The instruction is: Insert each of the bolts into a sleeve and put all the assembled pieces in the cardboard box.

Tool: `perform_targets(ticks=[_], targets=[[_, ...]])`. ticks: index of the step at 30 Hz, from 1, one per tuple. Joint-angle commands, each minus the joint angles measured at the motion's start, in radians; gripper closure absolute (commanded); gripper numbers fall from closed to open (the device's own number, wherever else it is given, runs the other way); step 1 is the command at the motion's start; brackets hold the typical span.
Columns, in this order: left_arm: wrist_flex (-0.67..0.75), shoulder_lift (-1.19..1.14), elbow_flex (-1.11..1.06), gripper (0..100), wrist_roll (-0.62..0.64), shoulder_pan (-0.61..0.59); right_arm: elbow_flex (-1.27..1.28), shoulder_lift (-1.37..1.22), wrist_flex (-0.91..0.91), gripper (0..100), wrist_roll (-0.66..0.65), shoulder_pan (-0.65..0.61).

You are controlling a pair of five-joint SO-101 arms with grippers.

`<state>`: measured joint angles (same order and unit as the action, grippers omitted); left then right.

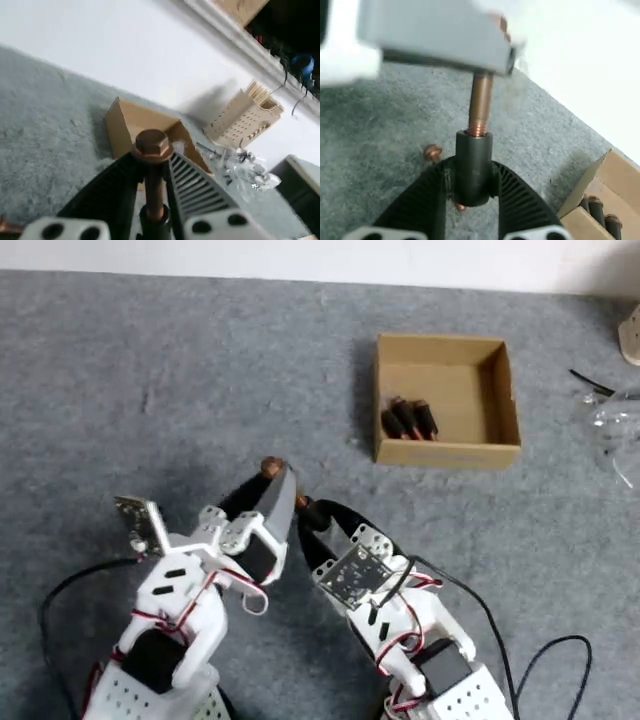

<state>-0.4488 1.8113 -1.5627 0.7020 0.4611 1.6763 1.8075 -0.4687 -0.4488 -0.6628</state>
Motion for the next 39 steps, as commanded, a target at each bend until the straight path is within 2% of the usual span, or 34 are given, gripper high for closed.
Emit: perform_targets(ticks=[1, 22, 24, 30, 35, 39], targets=[[-0.008, 0.01, -0.028, 99, 0.005, 0.048, 0.084, 0.018, 0.051, 99.4, -0.009, 0.018], [-0.008, 0.01, -0.107, 98, -0.002, 0.045, 0.088, 0.018, 0.051, 99.4, -0.011, 0.039], [-0.008, 0.01, -0.105, 94, 0.006, 0.012, 0.099, 0.018, 0.051, 99.4, -0.012, 0.039], [-0.015, 0.01, -0.107, 68, 0.006, -0.042, 0.101, 0.018, 0.051, 99.4, -0.012, 0.041], [-0.048, 0.01, -0.081, 68, 0.023, -0.056, 0.101, 0.016, 0.05, 99.4, -0.012, 0.058], [-0.061, 0.01, -0.013, 68, 0.192, -0.194, 0.101, 0.018, 0.051, 99.4, -0.011, 0.084]])
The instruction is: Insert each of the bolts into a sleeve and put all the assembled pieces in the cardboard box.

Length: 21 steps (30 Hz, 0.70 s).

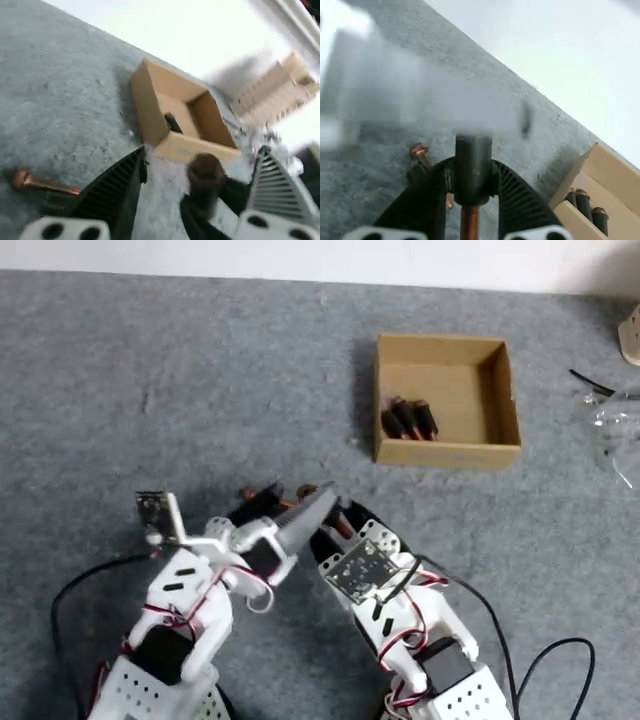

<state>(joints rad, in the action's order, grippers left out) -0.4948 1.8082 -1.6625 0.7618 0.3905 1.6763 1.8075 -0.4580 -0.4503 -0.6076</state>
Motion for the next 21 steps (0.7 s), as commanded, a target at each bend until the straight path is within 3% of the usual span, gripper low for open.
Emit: perform_targets(ticks=[1, 6, 11, 14, 17, 21], targets=[[-0.028, 0.013, 0.105, 68, 0.16, -0.168, 0.101, 0.018, 0.041, 99.4, -0.009, 0.03], [-0.044, 0.013, 0.124, 68, 0.178, -0.315, 0.101, 0.018, 0.041, 99.4, -0.009, 0.035], [-0.041, 0.013, 0.077, 69, 0.091, -0.289, 0.101, 0.018, 0.045, 99.4, -0.006, 0.085], [-0.041, 0.013, 0.07, 79, 0.003, -0.266, 0.101, 0.018, 0.045, 99.4, -0.006, 0.096], [-0.04, 0.013, 0.073, 97, -0.055, -0.272, 0.101, 0.016, 0.042, 99.4, -0.006, 0.099], [-0.044, 0.013, 0.064, 99, -0.124, -0.266, 0.101, 0.013, 0.042, 99.4, -0.006, 0.137]])
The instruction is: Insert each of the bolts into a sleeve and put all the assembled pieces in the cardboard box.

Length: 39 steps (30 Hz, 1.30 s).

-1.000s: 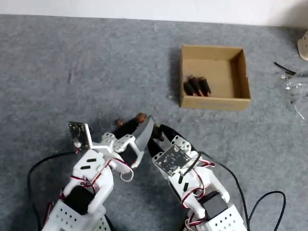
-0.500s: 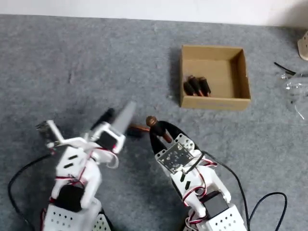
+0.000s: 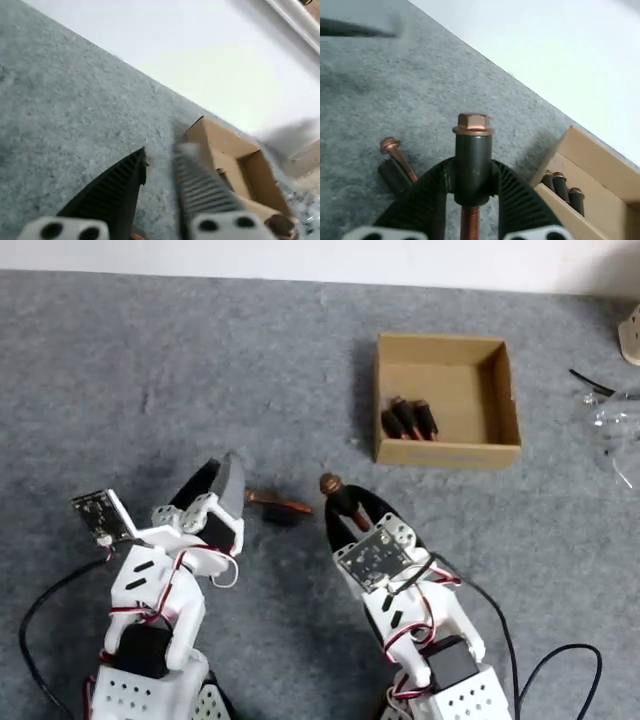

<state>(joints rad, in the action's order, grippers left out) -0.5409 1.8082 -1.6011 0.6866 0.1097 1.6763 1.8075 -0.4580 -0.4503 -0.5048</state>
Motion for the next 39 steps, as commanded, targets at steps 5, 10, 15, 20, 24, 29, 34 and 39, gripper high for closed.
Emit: perform_targets(ticks=[5, 10, 15, 20, 24, 29, 34, 39], targets=[[-0.098, 0.013, 0.044, 99, -0.121, 0.004, 0.102, 0.01, 0.045, 99.4, 0.077, 0.085], [-0.324, 0.013, 0.154, 99, -0.308, -0.001, 0.102, 0.01, 0.047, 99.4, 0.104, 0.14], [-0.328, 0.013, 0.097, 99, -0.608, -0.002, 0.102, 0.007, 0.044, 99.4, 0.104, 0.157], [-0.221, 0.013, 0.008, 99, -0.732, -0.002, 0.102, 0.007, -0.001, 99.4, 0.106, 0.18], [-0.061, 0.013, -0.094, 99, -0.729, -0.001, 0.102, 0.007, -0.065, 99.4, 0.106, 0.179], [-0.044, 0.013, -0.094, 99, -0.729, -0.007, 0.101, 0.018, -0.104, 99.4, 0.106, 0.182], [-0.044, 0.013, -0.094, 99, -0.735, -0.007, 0.101, 0.008, 0.035, 99.4, 0.101, 0.186], [-0.044, 0.013, -0.094, 99, -0.736, -0.007, 0.099, 0.005, 0.162, 99.4, 0.074, 0.234]])
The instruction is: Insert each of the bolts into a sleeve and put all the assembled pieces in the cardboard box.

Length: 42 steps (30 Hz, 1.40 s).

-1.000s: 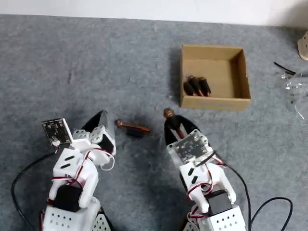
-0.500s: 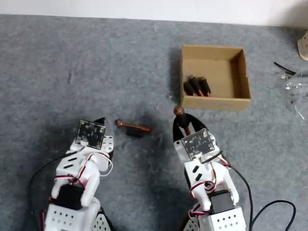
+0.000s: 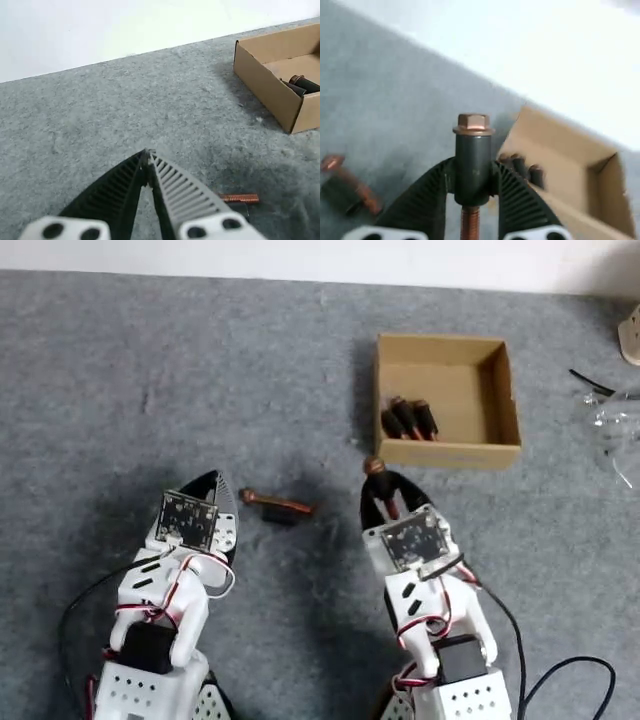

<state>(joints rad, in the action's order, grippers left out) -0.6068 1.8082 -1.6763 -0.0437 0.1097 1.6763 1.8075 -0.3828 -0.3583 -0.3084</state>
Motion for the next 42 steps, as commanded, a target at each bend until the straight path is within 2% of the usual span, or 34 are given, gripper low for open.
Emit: perform_targets(ticks=[1, 6, 9, 14, 21, 25, 35, 42], targets=[[0.021, 0.013, -0.019, 99, -0.006, -0.007, 0.091, 0.005, 0.091, 99.4, -0.017, 0.042], [0.021, 0.013, -0.019, 99, -0.006, -0.007, -0.033, -0.099, 0.091, 99.4, -0.021, 0.044], [0.021, 0.013, -0.019, 99, -0.006, -0.007, -0.12, -0.275, 0.111, 99.4, -0.018, 0.044], [0.021, 0.013, -0.019, 99, -0.006, -0.007, -0.291, -0.631, 0.272, 99.4, -0.009, 0.044], [0.021, 0.012, -0.019, 99, -0.006, -0.007, -0.549, -1.148, 0.479, 99.4, 0.207, 0.076], [0.021, 0.012, -0.019, 99, -0.006, -0.007, -0.7, -1.399, 0.587, 99.4, 0.281, 0.111], [0.026, 0.012, -0.019, 99, -0.008, -0.007, -1.069, -1.848, 0.604, 99.4, 0.287, 0.153], [0.026, 0.012, -0.019, 99, -0.008, -0.001, -1.228, -2.069, 0.604, 99.4, 0.288, 0.246]])
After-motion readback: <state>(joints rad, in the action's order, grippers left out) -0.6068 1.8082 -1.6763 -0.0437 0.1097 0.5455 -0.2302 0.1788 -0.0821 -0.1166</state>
